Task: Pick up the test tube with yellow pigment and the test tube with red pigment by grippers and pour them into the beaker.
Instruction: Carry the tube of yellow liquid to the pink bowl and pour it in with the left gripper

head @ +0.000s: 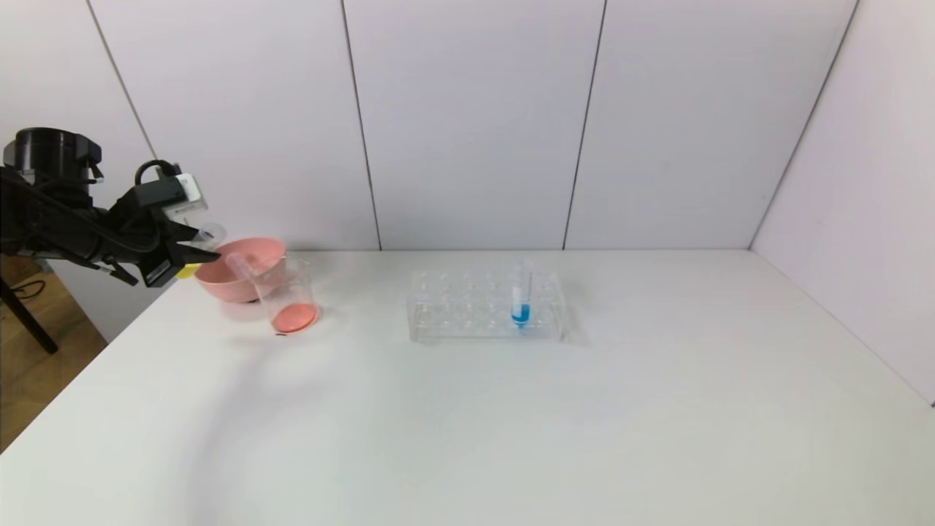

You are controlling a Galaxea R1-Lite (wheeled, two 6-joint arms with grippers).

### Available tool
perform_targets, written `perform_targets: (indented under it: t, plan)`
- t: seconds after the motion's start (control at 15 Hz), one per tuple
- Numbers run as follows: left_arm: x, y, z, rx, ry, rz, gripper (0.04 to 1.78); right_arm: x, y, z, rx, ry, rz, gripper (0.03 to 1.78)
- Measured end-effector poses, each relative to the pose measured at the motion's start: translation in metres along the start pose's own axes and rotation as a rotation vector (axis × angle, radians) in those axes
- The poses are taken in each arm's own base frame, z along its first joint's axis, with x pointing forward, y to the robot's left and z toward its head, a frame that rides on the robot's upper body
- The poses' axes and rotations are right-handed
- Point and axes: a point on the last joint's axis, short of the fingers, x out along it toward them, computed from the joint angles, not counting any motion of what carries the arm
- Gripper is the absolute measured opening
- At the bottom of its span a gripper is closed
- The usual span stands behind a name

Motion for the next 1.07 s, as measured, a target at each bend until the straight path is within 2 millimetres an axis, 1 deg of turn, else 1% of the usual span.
perform_targets:
  t: [0.13,0.4,1.07]
  plan:
    - [0.002,0.0,0.001,0.018,0.003,0.002,0.44,0.0,0.0,0.0,0.0,0.0,0.001,1.7]
    - [0.005,-0.001,0.004,0.053,0.068,0.028,0.44,0.0,0.0,0.0,0.0,0.0,0.001,1.7]
    - [0.008,0.0,0.016,0.102,0.047,0.034,0.44,0.0,0.0,0.0,0.0,0.0,0.001,1.7]
